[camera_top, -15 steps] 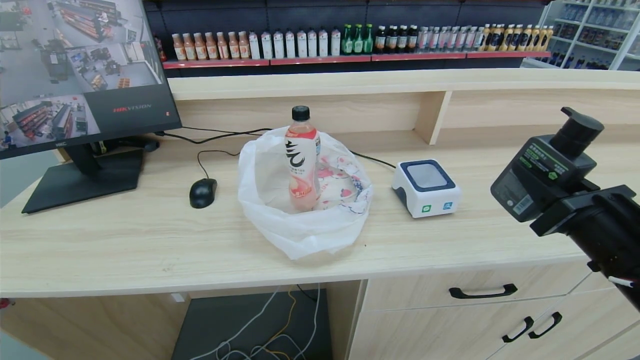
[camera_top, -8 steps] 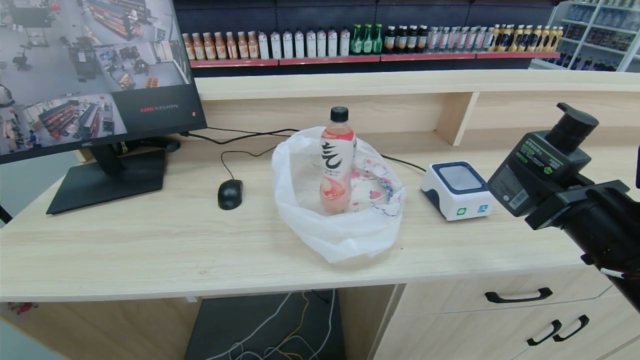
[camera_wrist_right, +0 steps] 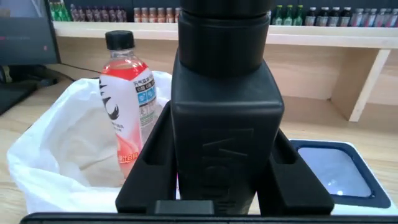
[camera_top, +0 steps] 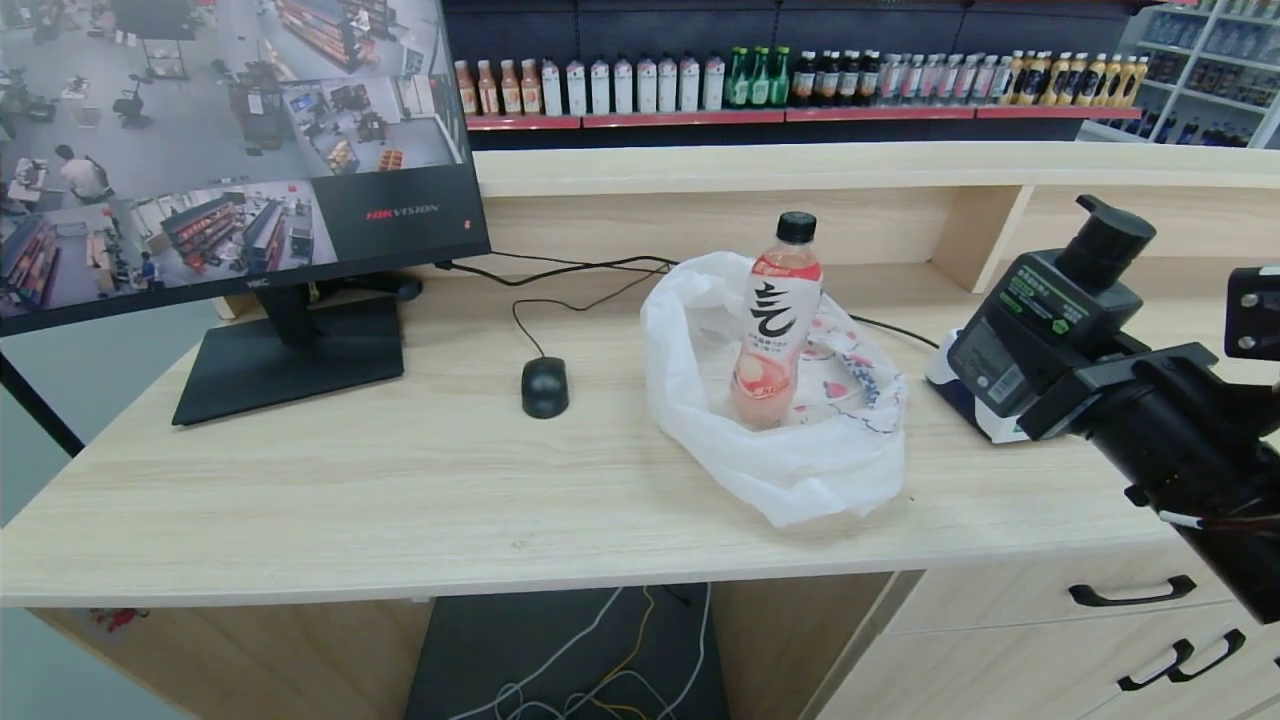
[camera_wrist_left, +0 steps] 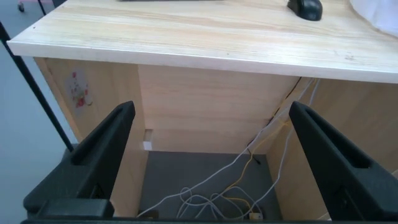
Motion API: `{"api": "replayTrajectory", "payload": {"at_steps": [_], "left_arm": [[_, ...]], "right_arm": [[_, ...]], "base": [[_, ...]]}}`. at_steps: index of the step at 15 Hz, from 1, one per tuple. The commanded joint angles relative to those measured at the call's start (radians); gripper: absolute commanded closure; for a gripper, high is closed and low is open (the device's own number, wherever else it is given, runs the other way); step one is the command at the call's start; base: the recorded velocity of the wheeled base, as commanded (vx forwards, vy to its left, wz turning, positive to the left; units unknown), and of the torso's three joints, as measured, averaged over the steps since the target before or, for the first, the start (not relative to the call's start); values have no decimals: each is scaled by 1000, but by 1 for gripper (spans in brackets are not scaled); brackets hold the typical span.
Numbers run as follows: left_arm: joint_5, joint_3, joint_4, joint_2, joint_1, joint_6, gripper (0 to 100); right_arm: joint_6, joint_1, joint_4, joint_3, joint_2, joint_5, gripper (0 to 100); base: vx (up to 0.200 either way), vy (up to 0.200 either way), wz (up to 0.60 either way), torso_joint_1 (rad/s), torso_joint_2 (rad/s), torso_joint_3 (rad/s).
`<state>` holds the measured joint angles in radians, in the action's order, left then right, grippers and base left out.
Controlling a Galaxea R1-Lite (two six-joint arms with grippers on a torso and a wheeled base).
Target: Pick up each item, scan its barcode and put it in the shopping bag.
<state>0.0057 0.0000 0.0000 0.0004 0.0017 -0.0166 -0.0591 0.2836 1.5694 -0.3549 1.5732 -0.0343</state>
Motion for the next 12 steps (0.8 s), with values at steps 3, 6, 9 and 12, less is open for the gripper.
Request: {"api": "replayTrajectory", "payload": {"at_steps": [3,6,9,12], "left_arm": [[0,0,0,0,0,0,0],[0,0,0,0,0,0,0],[0,0,0,0,0,0,0],[0,0,0,0,0,0,0]], "right_arm": [[-1,5,1,-91,65,2,100],[2,5,1,-185,149,4,100],[4,5,1,-305,292,7,100],[5,-1,1,-400,392,11,100]], "base": [[0,0,0,0,0,0],[0,0,0,0,0,0],[0,0,0,0,0,0],[0,0,0,0,0,0]]}}
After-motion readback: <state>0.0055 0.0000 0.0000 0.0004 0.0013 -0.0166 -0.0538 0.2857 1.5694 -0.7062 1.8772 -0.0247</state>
